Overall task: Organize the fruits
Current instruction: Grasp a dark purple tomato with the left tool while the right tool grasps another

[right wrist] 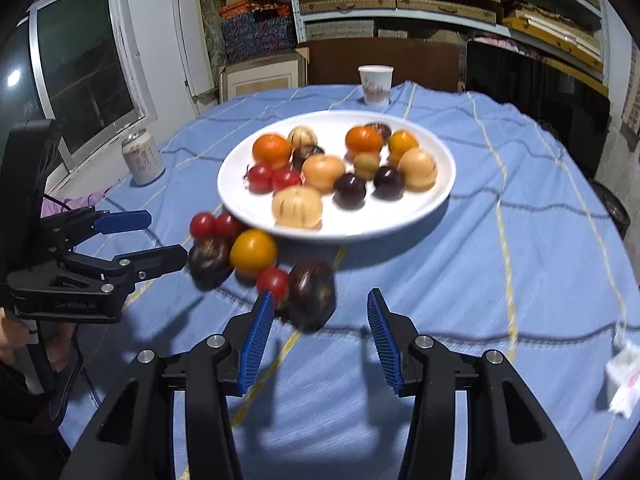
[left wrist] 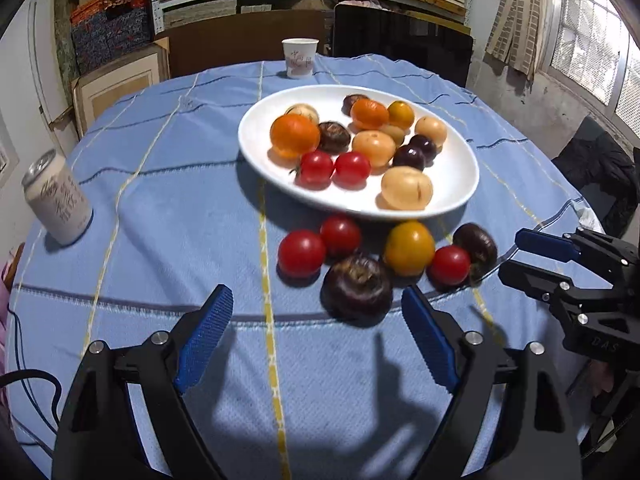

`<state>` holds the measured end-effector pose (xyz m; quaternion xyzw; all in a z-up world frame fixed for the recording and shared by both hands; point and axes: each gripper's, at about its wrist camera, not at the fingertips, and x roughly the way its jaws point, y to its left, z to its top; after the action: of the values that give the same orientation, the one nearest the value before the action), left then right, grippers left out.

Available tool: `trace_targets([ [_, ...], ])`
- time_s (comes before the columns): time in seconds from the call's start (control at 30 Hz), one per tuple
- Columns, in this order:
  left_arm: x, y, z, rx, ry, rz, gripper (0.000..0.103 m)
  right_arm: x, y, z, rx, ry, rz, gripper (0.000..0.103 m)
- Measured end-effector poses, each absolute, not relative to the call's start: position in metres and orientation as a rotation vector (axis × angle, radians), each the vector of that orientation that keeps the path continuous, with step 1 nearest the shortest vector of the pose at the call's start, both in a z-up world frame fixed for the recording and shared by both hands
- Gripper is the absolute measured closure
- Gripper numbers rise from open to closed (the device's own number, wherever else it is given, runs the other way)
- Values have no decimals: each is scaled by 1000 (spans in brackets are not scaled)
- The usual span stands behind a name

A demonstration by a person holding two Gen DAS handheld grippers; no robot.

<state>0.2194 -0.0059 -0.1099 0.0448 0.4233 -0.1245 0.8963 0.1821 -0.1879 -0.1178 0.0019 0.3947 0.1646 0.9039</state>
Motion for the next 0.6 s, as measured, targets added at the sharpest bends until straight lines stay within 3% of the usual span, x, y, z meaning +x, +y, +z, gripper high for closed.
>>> trace_targets([
  [0.47,223,5,-127,17,886,-253,19,207,-174,-125,33,836,298,54],
  [0.53,225,6,-128,9,891,-254,19,207,-174,-125,40,831,305,74],
  [0.6,225,6,-128,14,894,-254,19,204,-172,-122,-9,816,261,82],
])
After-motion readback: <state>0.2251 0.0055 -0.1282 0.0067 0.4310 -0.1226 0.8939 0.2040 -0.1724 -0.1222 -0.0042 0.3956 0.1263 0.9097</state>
